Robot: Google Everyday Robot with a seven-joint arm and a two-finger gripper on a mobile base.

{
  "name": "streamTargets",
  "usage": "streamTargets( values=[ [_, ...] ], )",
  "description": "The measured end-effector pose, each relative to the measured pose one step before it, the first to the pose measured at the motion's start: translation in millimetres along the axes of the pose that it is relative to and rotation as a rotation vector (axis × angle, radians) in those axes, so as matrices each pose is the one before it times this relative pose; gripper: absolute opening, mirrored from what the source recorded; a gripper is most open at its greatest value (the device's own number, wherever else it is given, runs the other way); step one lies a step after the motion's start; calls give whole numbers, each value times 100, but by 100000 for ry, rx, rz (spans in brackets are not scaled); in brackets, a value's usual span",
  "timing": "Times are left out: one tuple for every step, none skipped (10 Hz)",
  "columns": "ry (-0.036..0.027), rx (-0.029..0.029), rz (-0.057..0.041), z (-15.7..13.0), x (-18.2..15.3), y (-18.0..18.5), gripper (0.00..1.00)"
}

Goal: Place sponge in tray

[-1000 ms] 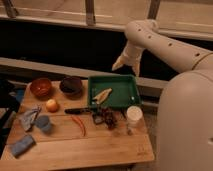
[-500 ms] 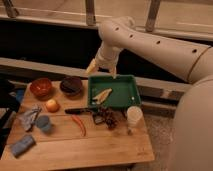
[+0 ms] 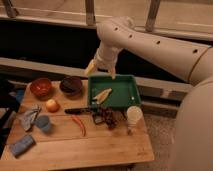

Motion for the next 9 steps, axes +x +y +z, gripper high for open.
streamTargets(
  values=[
    [1217, -832, -2618, 727, 433, 1059, 80],
    [1700, -1421, -4032, 1018, 826, 2114, 80],
    [1303, -1314, -3889, 789, 872, 2178, 80],
    [1236, -1147, -3639, 767, 857, 2052, 80],
    [1556, -1267, -3866, 922, 945, 2384, 80],
    [1807, -1350, -4305, 1085, 736, 2567, 80],
    [1329, -896, -3199, 840, 241, 1764, 80],
    [1592, -980, -4164, 955, 214, 1843, 80],
    [1178, -406, -2902, 715, 147, 1259, 80]
  ],
)
